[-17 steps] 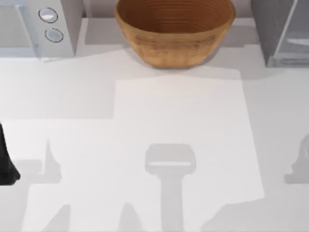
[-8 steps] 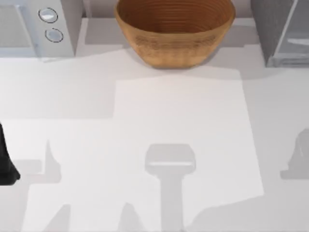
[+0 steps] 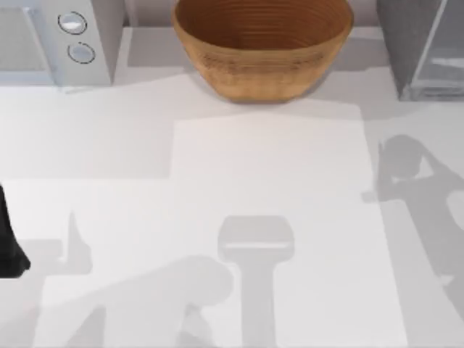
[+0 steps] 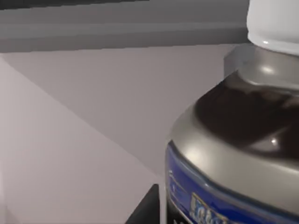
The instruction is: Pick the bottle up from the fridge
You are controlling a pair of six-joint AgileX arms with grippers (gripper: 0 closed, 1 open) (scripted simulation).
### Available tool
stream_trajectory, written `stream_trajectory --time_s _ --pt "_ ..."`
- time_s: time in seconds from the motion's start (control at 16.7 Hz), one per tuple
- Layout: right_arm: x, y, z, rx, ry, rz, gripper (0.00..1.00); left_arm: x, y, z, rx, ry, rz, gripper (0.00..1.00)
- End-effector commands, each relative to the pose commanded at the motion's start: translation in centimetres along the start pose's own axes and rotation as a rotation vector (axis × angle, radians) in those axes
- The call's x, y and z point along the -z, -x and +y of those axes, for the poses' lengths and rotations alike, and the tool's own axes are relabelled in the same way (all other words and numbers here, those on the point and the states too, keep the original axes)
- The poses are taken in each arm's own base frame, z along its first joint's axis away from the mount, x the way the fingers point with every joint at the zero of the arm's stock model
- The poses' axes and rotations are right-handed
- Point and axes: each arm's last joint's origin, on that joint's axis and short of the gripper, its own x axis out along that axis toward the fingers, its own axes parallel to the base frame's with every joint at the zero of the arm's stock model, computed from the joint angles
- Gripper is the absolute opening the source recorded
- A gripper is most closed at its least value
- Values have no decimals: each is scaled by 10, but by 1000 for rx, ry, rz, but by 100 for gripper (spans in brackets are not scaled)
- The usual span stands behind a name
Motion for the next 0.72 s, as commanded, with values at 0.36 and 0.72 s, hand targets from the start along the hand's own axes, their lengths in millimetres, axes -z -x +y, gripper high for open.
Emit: stream_trajectory --time_s 0.36,0.72 --pt "49 -108 114 -21 -14 158 0 0 0 0 0 0 0 100" --pt "163 -135 237 51 51 291 0 0 0 0 0 0 0 100"
